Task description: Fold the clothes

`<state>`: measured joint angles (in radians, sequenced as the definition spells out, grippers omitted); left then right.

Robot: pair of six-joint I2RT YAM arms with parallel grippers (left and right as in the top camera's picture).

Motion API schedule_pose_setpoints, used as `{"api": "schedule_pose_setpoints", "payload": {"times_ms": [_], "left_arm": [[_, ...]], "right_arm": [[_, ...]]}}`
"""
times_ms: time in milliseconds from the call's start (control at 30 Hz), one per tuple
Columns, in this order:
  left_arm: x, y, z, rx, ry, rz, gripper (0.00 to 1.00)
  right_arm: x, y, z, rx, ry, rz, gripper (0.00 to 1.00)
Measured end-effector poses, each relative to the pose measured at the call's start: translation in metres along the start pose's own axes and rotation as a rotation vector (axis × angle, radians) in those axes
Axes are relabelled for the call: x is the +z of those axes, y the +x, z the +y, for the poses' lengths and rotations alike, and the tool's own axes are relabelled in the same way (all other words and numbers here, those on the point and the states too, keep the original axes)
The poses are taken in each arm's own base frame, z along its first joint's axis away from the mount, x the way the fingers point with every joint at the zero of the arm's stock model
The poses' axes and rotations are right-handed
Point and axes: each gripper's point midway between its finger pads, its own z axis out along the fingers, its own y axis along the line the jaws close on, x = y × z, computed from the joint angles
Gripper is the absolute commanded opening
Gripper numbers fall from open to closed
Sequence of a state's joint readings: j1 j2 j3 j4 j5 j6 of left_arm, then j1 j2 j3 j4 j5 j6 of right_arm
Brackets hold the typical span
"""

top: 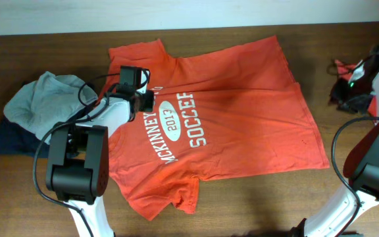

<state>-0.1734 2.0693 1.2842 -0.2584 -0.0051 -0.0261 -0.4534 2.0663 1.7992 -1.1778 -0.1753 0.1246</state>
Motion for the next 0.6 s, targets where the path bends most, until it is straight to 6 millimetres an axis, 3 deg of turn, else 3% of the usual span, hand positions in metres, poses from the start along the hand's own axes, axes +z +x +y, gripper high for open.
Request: {"api": "schedule_pose_setpoints", "payload": {"times_ms": [67, 200, 300, 367, 500, 600], "left_arm": [[-0.004, 0.004, 0.002, 0.007, -0.011, 0.045, 0.76], [-0.02, 0.018, 0.008, -0.003, -0.025, 0.176, 0.81], [-0.039, 0.011, 0.01, -0.005, -0.032, 0.211, 0.81], [-0.061, 0.004, 0.01, -0.005, -0.031, 0.224, 0.81], [-0.125, -0.018, 0.004, -0.009, -0.001, 0.192, 0.81], [-0.179, -0.004, 0.002, -0.014, 0.014, 0.231, 0.79]], "right_arm": [[-0.013, -0.003, 0.014, 0.002, -0.065, -0.003, 0.44], [-0.018, 0.001, 0.026, 0.002, -0.134, 0.015, 0.54], [-0.019, 0.002, 0.03, -0.003, -0.159, 0.021, 0.55], [-0.019, 0.003, 0.032, -0.013, -0.17, 0.024, 0.55], [-0.023, 0.006, 0.047, -0.062, -0.261, 0.032, 0.56], [-0.027, 0.012, 0.059, -0.089, -0.333, 0.054, 0.56]]}}
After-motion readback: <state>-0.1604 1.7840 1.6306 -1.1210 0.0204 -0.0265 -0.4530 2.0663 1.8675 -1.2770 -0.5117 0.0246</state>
